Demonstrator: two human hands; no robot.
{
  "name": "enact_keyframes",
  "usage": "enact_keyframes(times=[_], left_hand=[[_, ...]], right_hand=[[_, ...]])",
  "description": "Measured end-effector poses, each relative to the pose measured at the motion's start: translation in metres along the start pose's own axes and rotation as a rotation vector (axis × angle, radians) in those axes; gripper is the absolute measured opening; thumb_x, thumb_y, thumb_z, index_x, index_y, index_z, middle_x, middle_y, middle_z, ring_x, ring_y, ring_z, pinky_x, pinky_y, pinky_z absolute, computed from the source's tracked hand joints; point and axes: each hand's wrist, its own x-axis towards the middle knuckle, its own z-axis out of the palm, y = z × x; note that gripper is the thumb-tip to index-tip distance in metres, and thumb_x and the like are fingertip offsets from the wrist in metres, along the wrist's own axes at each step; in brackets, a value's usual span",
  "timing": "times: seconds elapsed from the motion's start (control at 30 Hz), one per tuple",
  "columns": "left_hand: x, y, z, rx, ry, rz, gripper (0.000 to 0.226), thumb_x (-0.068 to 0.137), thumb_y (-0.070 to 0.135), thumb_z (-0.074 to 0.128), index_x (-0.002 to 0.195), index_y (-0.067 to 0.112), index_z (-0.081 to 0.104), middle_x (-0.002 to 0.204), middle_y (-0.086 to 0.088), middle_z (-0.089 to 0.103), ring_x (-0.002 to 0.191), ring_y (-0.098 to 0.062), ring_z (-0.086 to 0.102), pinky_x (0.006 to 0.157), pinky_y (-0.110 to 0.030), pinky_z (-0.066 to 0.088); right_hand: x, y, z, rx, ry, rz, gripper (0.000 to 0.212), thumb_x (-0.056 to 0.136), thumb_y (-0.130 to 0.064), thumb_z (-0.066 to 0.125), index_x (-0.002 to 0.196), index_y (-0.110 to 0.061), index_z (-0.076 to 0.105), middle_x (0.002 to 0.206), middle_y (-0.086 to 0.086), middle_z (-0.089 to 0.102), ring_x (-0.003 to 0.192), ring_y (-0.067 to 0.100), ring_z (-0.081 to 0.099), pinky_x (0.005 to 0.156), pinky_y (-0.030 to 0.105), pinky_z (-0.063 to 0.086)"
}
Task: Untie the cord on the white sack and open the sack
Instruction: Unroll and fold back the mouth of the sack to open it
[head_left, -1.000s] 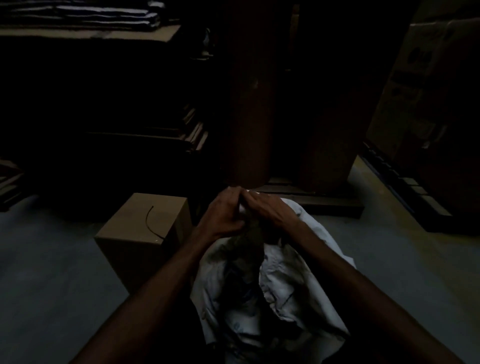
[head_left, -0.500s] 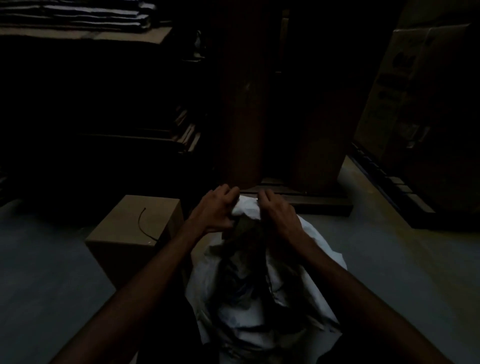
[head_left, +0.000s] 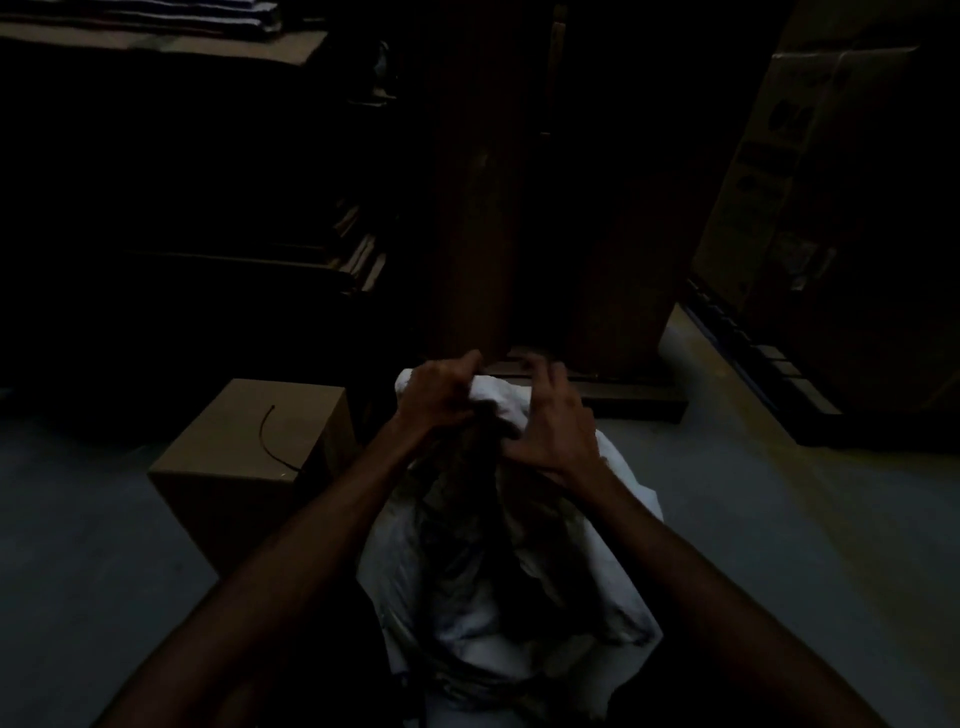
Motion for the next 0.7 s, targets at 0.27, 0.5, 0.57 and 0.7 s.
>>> enact_keyframes(times=[0.27, 0.5, 0.57, 0.7], left_hand=[[-0.015, -0.026, -0.004, -0.087, -0.269, 0.074, 0.08, 0.067, 0.039, 0.074, 0.133, 0.024, 0.033, 0.12, -0.014, 0.061, 0.101, -0.031, 0.065, 0.081, -0.041, 0.055], [0.003, 0.02, -0.017, -0.554, -0.299, 0.035, 0.038, 0.071, 0.014, 0.07, 0.108, 0.017, 0.065, 0.101, 0.0, 0.07, 0.091, -0.014, 0.068, 0.075, -0.035, 0.056], [0.005, 0.02, -0.016, -0.513, -0.321, 0.047, 0.037, 0.069, 0.018, 0.065, 0.105, 0.013, 0.068, 0.099, 0.0, 0.073, 0.091, -0.016, 0.07, 0.074, -0.037, 0.057], [0.002, 0.027, -0.014, -0.407, -0.252, 0.084, 0.044, 0.071, 0.032, 0.074, 0.114, 0.022, 0.067, 0.101, 0.006, 0.073, 0.091, -0.009, 0.07, 0.073, -0.026, 0.052]], right_hand=[[0.016, -0.005, -0.023, -0.313, 0.11, -0.245, 0.039, 0.096, -0.026, 0.053, 0.133, -0.012, 0.05, 0.125, 0.011, 0.058, 0.092, 0.038, 0.069, 0.066, 0.041, 0.053], [0.016, 0.004, -0.007, -0.406, 0.284, -0.723, 0.028, 0.088, -0.028, 0.059, 0.109, -0.012, 0.067, 0.107, 0.007, 0.07, 0.076, 0.024, 0.068, 0.047, 0.033, 0.054], [0.017, 0.024, 0.003, -0.322, 0.121, -0.628, 0.04, 0.098, -0.04, 0.046, 0.132, -0.02, 0.056, 0.131, 0.002, 0.061, 0.096, 0.022, 0.067, 0.066, 0.035, 0.058], [0.014, 0.038, 0.003, 0.045, -0.095, -0.271, 0.084, 0.069, -0.054, 0.072, 0.138, -0.021, 0.039, 0.132, 0.001, 0.048, 0.11, 0.02, 0.053, 0.084, 0.036, 0.046]])
